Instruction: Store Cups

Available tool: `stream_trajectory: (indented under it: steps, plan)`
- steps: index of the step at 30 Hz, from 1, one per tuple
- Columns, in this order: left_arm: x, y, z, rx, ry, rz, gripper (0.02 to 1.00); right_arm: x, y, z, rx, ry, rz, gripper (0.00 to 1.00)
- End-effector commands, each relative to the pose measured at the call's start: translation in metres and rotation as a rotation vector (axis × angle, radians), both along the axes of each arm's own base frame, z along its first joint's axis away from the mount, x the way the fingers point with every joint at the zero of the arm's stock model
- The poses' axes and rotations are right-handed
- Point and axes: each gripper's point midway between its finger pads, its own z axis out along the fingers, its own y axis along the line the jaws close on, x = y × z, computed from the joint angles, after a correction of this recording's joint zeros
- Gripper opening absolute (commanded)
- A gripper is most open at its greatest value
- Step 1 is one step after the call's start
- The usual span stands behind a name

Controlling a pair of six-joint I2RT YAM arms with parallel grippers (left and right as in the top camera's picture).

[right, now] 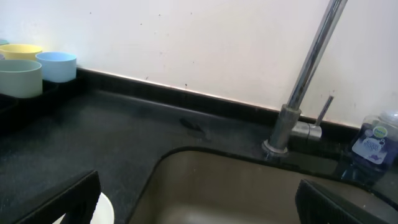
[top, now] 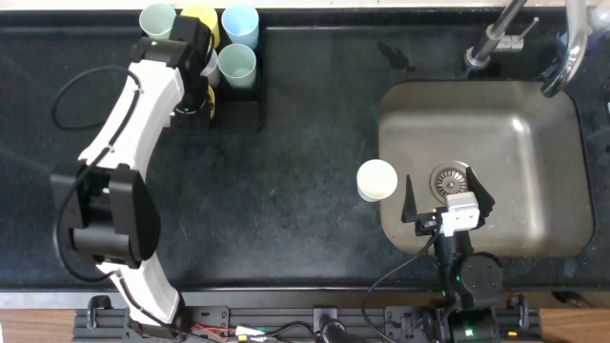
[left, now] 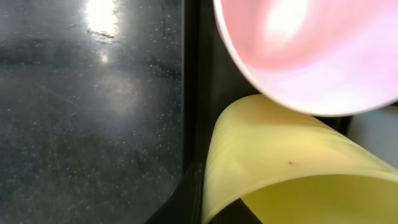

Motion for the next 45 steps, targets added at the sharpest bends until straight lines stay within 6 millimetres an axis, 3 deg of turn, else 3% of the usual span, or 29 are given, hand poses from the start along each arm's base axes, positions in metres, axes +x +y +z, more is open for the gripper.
stream_trajectory:
  steps: [1,25,34,39,45]
  plan:
    - [0.002,-0.002,-0.01,-0.018,0.011,0.017,0.036,0.0,0.002,-0.003,0.0,-0.001,0.012,0.993]
    - [0.002,0.003,-0.017,-0.011,0.029,0.027,0.099,0.0,0.002,-0.003,0.0,-0.001,0.012,0.993]
    - [0.003,0.005,-0.017,-0.006,0.028,0.031,0.255,0.0,0.003,-0.003,0.0,-0.001,0.012,0.996]
    - [0.005,0.006,-0.015,-0.005,0.015,0.031,0.421,0.0,0.002,-0.003,0.0,-0.001,0.012,0.993]
    - [0.007,0.011,0.009,0.021,-0.048,0.036,0.557,0.0,0.002,-0.003,0.0,-0.001,0.012,0.996]
